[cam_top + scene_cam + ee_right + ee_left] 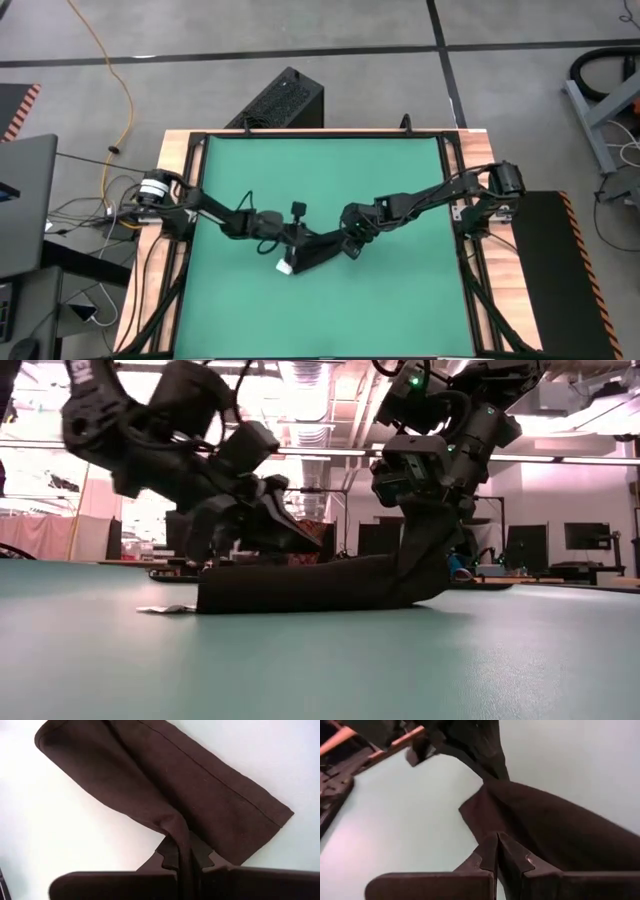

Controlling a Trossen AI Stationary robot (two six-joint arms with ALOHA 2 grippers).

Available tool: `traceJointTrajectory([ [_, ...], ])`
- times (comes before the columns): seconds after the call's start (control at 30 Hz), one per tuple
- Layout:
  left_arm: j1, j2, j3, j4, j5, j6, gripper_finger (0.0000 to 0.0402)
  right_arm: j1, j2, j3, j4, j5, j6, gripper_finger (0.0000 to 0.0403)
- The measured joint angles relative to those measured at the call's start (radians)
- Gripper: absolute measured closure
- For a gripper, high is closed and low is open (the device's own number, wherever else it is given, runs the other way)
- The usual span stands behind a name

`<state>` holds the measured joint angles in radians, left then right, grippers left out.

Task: Roll towel into tight, uniform cylinder
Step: Roll the black towel

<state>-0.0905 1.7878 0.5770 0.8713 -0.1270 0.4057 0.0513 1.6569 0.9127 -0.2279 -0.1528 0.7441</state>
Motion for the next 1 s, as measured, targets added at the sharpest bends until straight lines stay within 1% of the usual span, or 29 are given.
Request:
traceJointTrajectory([
  [0.1,0.026,0.026,0.036,-0.032,0.076,0.004,0.0402,0.000,0.000,0.000,0.002,0.000,0.000,0.0384],
  [0.2,0.026,0.071,0.072,-0.031,0.143,-0.014,0.0401,0.000,0.000,0.000,0.004,0.000,-0.008,0.0384],
  [0.37,0.006,0.178,0.123,-0.038,0.149,-0.020,0.0402,0.000,0.000,0.000,0.004,-0.003,-0.008,0.0384],
  [0.53,-0.001,0.236,0.138,-0.026,0.160,-0.075,0.0402,0.011,0.000,0.000,-0.003,-0.021,-0.008,0.0384],
  [0.6,-0.001,0.241,0.138,-0.039,0.174,-0.102,0.0402,0.012,-0.001,0.000,0.002,-0.052,-0.002,0.0384],
  [0.77,-0.014,0.242,0.140,-0.089,0.255,-0.186,0.0401,-0.029,-0.001,0.001,-0.009,-0.110,-0.005,0.0384],
  [0.87,-0.040,0.241,0.140,-0.104,0.254,-0.199,0.0401,-0.063,0.000,0.001,-0.008,-0.121,-0.016,0.0384],
  [1.0,-0.066,0.241,0.140,-0.102,0.221,-0.203,0.0401,-0.088,0.000,0.001,-0.018,-0.123,-0.043,0.0384],
])
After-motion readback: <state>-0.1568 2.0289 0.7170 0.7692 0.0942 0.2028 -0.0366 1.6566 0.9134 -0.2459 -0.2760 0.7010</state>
